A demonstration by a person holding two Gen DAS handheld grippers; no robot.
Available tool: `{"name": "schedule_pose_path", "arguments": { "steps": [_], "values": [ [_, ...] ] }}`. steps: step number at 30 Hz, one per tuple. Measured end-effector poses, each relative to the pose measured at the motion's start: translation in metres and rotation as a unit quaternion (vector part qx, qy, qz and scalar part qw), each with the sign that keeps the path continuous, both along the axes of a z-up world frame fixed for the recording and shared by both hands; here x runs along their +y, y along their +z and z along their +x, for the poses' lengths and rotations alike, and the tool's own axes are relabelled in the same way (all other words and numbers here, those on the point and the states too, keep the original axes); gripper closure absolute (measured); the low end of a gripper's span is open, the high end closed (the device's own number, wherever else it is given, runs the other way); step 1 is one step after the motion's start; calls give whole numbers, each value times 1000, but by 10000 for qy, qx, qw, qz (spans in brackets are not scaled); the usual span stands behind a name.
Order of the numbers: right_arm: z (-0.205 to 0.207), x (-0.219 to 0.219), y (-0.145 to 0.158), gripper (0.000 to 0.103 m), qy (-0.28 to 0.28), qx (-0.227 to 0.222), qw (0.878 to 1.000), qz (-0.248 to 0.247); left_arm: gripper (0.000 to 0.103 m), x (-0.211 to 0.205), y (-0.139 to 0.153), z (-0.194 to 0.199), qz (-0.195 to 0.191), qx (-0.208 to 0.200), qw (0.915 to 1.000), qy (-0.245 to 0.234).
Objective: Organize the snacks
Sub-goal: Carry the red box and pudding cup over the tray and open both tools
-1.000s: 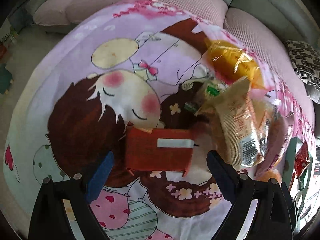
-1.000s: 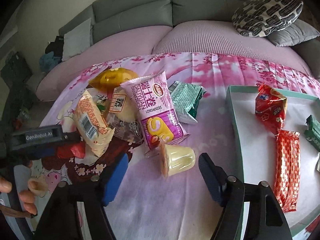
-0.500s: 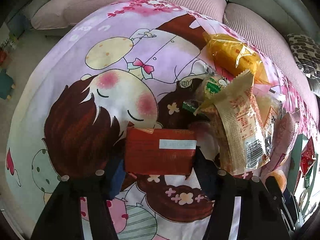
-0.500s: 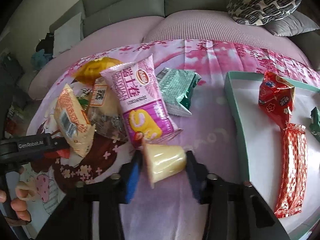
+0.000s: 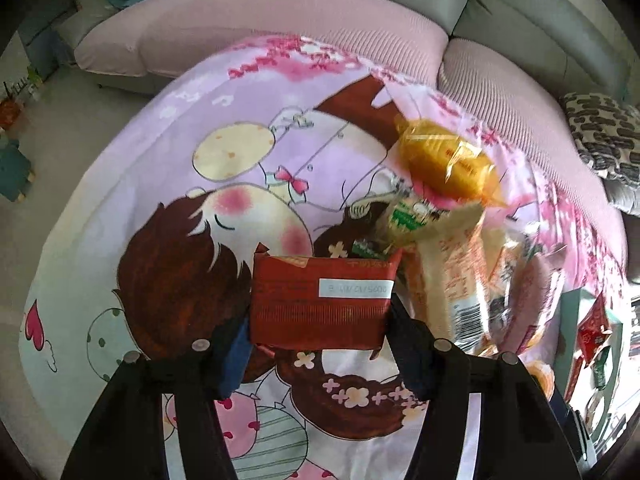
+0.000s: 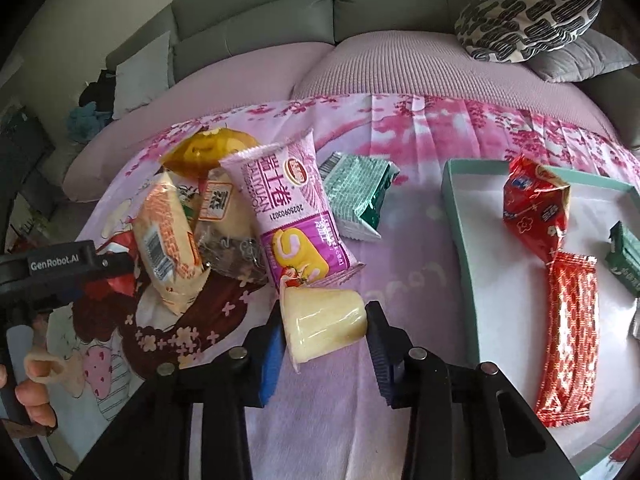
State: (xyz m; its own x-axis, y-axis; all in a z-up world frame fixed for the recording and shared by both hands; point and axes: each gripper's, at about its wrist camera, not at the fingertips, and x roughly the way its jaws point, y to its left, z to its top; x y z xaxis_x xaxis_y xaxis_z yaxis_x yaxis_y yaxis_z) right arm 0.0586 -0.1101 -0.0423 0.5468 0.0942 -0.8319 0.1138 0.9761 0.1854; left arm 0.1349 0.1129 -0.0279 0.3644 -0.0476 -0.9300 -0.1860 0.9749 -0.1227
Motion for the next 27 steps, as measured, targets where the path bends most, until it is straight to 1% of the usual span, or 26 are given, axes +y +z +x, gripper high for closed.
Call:
{"name": "schedule_pose_path", "arguments": {
  "steps": [1,3,8,14,20,23,27],
  "values": [
    [-1,-1,2,62,-12,-15,10000,25,40,3,6,-6,-1,-48,10000,-3],
    [-4,-2,6,62,-30,-63,9999,72,40,1,10,-7,38,-140,9999,-18],
    [-13,-10,20,62,-108,-212,9996,149,40,0,24,-11,-6,-343,9994,-38],
    [-27,-26,32,62,-309,-256,9989,240,40,-17,46,-18,48,-658,9976,-219],
    [-37,-46,37,62,-591,-244,9975,297,40,-52,58,-24,-59,-811,9948,-621],
    [-43,-59,41,62,-761,-272,9961,367,40,-78,62,-27,-134,-864,9914,-972],
    [-55,-87,46,62,-1159,-291,9920,412,40,-114,68,-37,-113,-926,9851,-1446]
  ]
}}
